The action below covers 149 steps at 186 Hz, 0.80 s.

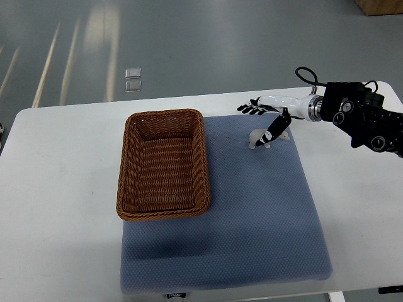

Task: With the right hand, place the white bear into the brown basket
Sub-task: 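Reach the right hand down to the white bear and close fingers, then lift the bear and carry it over the brown basket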

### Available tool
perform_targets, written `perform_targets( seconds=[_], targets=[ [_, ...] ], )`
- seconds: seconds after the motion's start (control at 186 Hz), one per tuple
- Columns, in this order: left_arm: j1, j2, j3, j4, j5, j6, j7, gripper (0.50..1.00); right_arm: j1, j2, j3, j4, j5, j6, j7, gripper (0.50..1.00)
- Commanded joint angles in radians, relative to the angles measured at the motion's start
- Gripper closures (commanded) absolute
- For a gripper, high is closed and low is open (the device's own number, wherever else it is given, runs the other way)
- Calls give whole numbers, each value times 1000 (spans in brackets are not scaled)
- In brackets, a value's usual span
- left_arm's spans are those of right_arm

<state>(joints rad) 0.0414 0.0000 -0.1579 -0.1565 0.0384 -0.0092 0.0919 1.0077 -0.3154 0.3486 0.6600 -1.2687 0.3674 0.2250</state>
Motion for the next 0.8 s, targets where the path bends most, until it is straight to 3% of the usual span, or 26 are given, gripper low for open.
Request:
perform_targets(
  seconds=[0.0, 0.263, 0.397, 0.467, 0.618, 0.795],
  targets=[
    [0, 0, 0, 0, 0, 0, 0, 500, 3, 2, -51, -2, -41, -47, 5, 583],
    [0, 0, 0, 0, 0, 0, 0, 500, 3, 1, -83, -19, -57, -81, 7, 599],
    [0, 0, 0, 0, 0, 0, 0, 500, 3, 7, -83, -36, -58, -81, 7, 636],
    [0, 0, 0, 0, 0, 0, 0, 500, 3, 9, -83, -36, -60, -81, 7, 679],
    [0, 0, 0, 0, 0, 0, 0, 500, 3, 9, -83, -36, -60, -81, 8, 711],
    [0, 0, 0, 0, 0, 0, 0, 500, 2, 12, -85, -36, -60, -81, 8, 842]
  ],
)
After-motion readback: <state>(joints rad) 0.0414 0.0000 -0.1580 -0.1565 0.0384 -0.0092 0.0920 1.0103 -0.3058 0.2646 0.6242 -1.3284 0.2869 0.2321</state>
